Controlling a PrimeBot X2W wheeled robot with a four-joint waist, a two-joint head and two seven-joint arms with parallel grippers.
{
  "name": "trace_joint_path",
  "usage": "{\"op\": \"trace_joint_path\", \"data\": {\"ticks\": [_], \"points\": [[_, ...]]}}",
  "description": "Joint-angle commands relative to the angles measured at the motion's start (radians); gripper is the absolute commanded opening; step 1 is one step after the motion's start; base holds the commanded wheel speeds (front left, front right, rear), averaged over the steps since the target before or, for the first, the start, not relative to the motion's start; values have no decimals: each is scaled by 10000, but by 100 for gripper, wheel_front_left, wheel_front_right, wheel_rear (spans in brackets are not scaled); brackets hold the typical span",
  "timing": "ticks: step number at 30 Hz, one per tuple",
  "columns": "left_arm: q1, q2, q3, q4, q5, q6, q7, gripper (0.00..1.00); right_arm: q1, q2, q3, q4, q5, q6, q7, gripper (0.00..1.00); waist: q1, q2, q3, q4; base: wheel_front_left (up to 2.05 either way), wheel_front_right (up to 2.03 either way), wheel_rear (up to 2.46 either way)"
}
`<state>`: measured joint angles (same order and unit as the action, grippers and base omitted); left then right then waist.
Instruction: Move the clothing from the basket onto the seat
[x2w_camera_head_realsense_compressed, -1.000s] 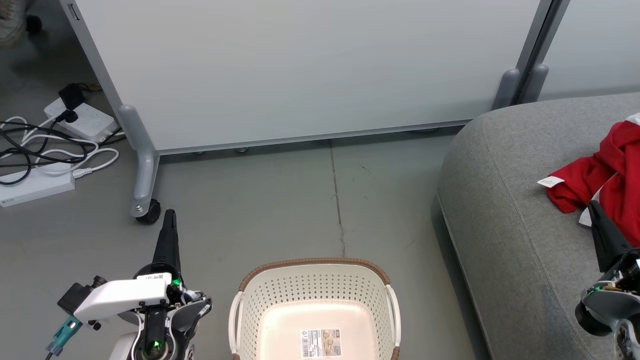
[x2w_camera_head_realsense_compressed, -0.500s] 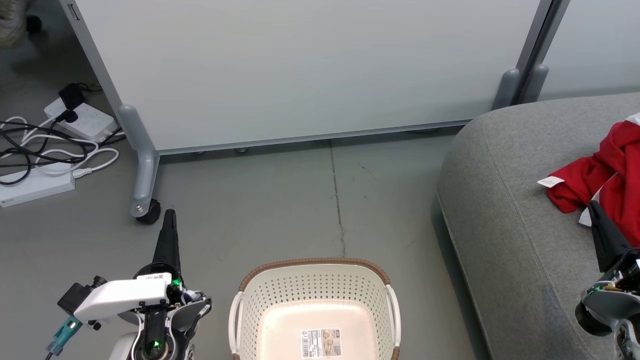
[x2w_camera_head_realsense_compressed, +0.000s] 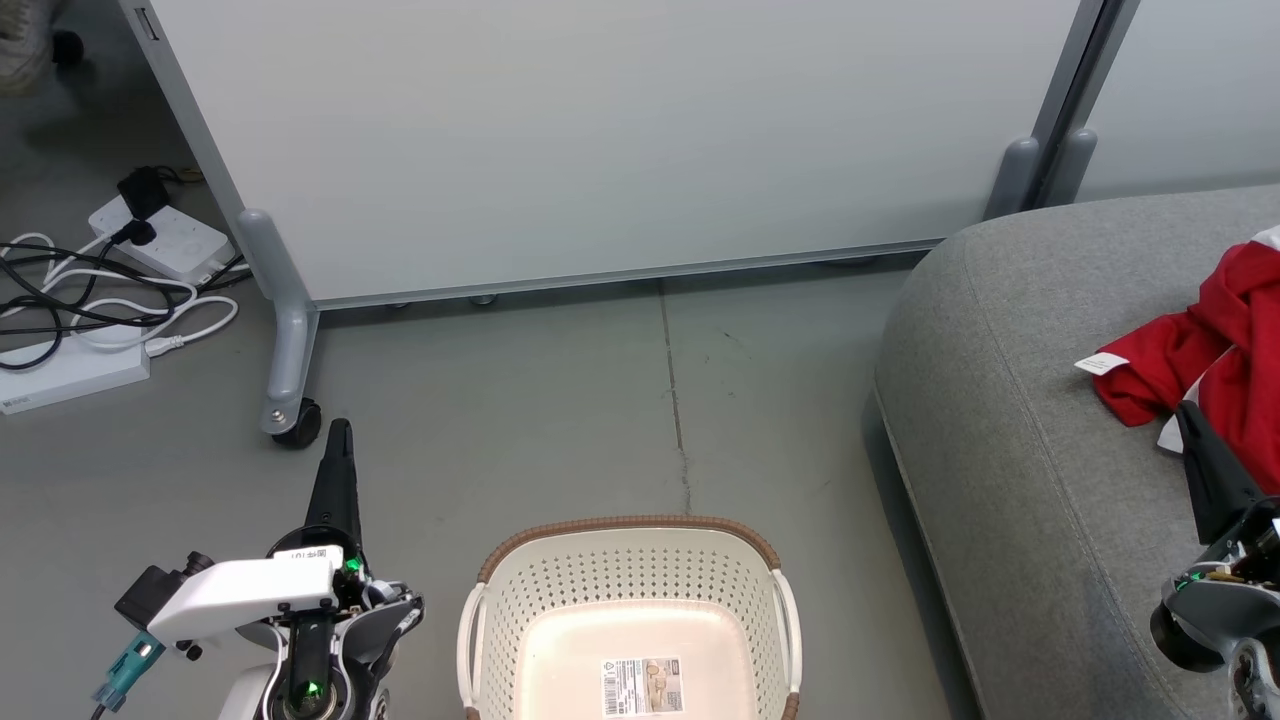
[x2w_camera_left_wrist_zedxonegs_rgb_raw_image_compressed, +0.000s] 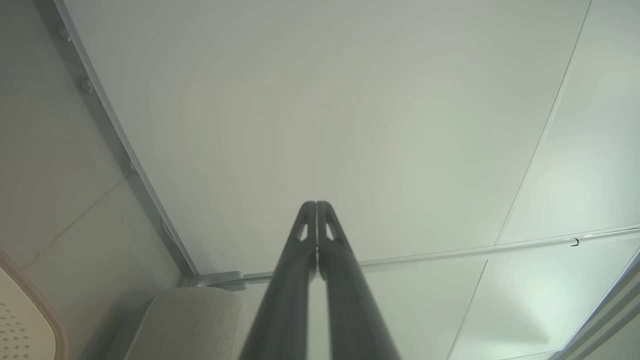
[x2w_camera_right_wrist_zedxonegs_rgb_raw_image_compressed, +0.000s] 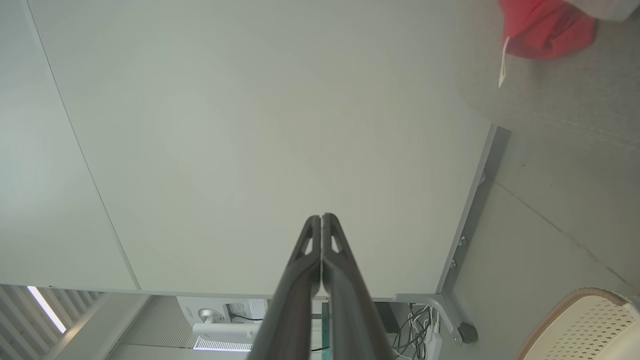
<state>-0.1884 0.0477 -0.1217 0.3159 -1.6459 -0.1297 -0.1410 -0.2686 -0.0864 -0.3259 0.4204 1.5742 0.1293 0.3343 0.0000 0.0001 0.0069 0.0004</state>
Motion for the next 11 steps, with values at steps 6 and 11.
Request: {"op": "trace_joint_path", "data": {"ticks": [6,11], "points": [[-107,29,29,3,-36,-36,23,0,-90,-12,-54,5,-22,25,58,0,0,-1,0,0,0,0,0],[-107,29,29,3,-36,-36,23,0,-90,-10,-56,5,-29,25,62,0,0,-1,0,0,0,0,0]]}}
